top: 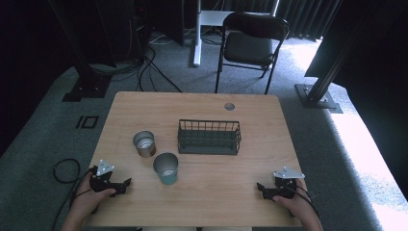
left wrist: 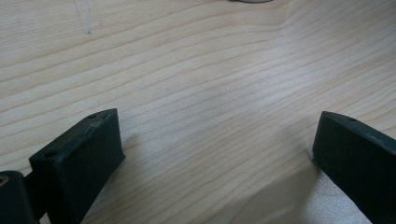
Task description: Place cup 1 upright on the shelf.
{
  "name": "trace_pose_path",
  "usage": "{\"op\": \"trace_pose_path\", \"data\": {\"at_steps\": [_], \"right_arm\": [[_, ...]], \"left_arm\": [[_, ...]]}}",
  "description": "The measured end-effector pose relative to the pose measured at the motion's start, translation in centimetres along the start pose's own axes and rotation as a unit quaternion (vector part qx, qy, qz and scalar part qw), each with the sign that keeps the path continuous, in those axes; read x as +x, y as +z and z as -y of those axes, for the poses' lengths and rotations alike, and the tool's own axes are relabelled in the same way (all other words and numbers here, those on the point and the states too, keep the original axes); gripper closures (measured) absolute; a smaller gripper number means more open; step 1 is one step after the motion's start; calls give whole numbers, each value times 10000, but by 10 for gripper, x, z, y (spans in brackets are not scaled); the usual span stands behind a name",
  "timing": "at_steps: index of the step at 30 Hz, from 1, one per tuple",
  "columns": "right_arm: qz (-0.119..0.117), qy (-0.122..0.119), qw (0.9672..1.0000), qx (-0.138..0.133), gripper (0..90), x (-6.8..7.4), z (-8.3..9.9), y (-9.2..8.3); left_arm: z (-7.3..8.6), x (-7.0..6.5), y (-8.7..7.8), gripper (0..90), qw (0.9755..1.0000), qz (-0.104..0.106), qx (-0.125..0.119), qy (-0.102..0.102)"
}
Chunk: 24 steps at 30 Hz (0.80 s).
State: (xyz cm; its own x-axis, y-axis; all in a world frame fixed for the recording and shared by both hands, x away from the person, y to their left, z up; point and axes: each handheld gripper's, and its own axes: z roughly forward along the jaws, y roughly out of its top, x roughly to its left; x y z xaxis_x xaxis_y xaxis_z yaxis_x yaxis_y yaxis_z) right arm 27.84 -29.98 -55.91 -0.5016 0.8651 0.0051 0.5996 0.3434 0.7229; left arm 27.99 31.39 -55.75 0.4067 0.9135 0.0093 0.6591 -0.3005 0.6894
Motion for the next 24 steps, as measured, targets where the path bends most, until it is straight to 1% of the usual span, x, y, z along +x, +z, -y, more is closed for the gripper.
{"op": "trace_pose_path", "data": {"at_steps": [10, 11, 16, 18, 20, 21, 24], "right_arm": [[-6, 8, 10000, -10, 113, 0, 0, 0], [4, 59, 10000, -24, 113, -1, 0, 0], [23, 41, 10000, -16, 113, -1, 0, 0], [1, 62, 10000, -32, 114, -1, -1, 0], [-20, 79, 9999, -63, 133, -1, -1, 0], [-104, 110, 9998, -103, 133, 0, -2, 1], [-122, 60, 9998, -138, 133, 1, -3, 1]], "left_arm": [[0, 0, 0, 25, 10000, 25, -5, 14], [0, 0, 0, 25, 10000, 25, -4, 14], [0, 0, 0, 25, 10000, 24, -6, 14], [0, 0, 0, 25, 10000, 25, -6, 14], [0, 0, 0, 25, 10000, 25, -6, 13], [0, 0, 0, 25, 10000, 26, -6, 14], [0, 0, 0, 25, 10000, 25, -6, 14]]}}
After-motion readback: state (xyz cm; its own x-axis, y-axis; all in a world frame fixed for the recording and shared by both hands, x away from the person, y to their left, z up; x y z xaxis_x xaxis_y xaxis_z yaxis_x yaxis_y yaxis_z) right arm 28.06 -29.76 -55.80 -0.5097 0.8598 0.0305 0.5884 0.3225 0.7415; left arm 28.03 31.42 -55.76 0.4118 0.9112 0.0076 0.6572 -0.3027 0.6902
